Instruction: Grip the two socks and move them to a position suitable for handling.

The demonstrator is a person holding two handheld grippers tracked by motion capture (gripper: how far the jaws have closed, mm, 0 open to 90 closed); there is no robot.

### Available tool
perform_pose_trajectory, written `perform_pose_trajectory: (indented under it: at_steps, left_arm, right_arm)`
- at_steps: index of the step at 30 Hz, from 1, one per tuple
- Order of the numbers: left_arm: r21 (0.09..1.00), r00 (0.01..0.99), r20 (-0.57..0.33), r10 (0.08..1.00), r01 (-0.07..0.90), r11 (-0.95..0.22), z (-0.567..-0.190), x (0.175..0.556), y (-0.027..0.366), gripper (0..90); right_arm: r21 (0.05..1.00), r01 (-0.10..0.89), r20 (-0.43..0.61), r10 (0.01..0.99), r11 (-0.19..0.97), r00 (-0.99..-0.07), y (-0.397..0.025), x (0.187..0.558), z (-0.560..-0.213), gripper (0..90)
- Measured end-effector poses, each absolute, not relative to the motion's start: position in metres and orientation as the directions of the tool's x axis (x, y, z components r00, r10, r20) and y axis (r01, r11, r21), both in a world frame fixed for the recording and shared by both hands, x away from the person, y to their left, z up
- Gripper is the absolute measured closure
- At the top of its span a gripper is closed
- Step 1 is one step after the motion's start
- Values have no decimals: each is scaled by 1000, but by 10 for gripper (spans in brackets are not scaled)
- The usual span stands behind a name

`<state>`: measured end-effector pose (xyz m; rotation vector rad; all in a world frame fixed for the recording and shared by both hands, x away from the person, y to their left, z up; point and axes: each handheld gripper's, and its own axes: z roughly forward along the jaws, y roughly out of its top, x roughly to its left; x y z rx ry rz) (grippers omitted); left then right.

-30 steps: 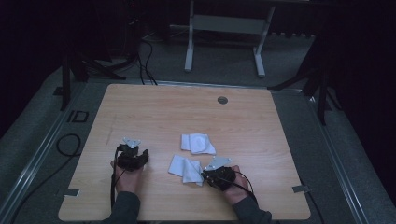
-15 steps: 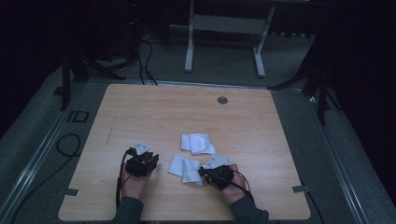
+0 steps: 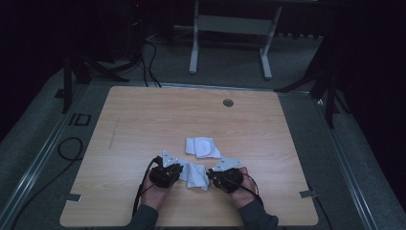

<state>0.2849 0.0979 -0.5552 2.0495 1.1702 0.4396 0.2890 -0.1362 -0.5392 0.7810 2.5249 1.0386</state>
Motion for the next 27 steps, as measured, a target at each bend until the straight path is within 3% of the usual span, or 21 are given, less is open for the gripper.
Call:
perform_pose_trajectory:
  at_steps: [12,21,24,27]
  left_arm:
    - [712,523,-48,851,616,-338,-561,283,93,883]
    - [708,514,-40,857,620,-339,-560,280,92,888]
    - [707,516,-36,856,618,-343,-560,280,92,888]
    - [708,517,-34,855,617,-344,-560,279,92,888]
  right_arm:
    - [718,393,-30,589,575,-808,-139,291,-539,783]
    - [688,469,49,610,553,-791,-131,299,-549,631]
    - [676,479,63,603,561,-795,-128,301,-554,653]
    - [675,499,115,591,544,-798,-128,303,-555,762]
